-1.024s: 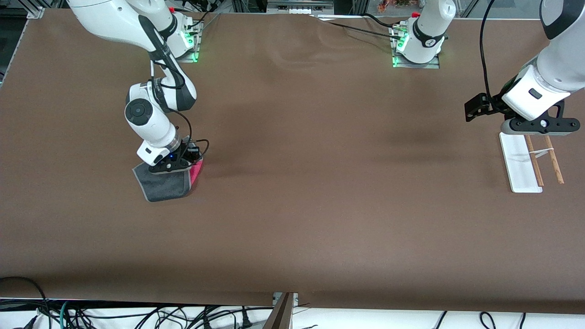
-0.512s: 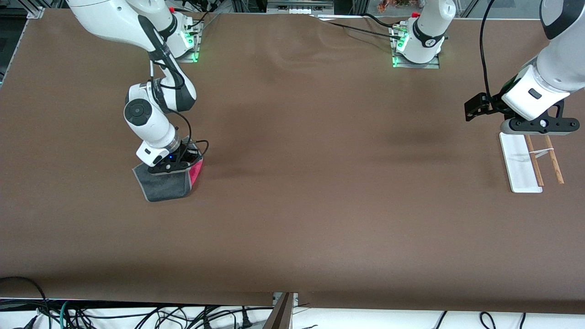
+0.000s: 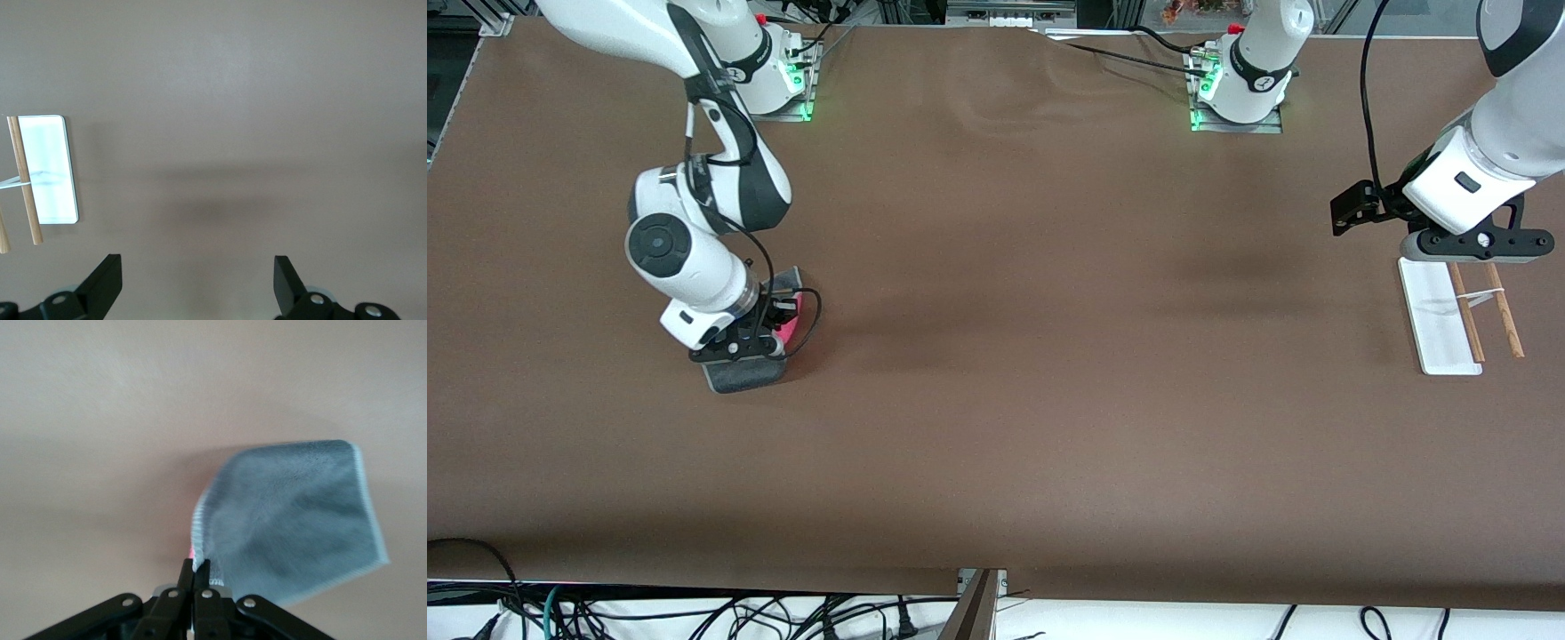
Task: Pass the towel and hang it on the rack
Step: 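Lift the towel with the right gripper toward the table's middle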
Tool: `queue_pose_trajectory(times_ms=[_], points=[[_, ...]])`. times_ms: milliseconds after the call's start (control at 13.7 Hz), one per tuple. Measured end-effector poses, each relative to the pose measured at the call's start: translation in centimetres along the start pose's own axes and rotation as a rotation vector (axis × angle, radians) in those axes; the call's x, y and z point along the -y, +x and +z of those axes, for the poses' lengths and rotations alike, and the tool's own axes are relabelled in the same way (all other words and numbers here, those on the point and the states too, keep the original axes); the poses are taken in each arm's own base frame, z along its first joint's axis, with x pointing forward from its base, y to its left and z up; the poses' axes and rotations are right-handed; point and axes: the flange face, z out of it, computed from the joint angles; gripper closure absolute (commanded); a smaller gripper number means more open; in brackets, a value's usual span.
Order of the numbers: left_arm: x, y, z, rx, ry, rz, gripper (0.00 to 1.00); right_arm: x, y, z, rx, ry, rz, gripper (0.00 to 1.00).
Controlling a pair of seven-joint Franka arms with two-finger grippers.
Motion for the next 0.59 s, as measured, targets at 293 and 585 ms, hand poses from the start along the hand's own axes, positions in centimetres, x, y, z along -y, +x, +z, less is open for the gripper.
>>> queue_pose_trajectory(times_ms=[293, 585], points=[[0.0, 0.0, 0.0, 0.000, 0.000, 0.000, 0.00, 0.7, 1.2, -8.9, 0.116, 0.052, 0.023, 1.00], [0.0, 0.0, 0.0, 0.000, 0.000, 0.000, 0.00, 3.2, 0.6, -13.4, 0.233, 0.245, 0.153, 1.00]])
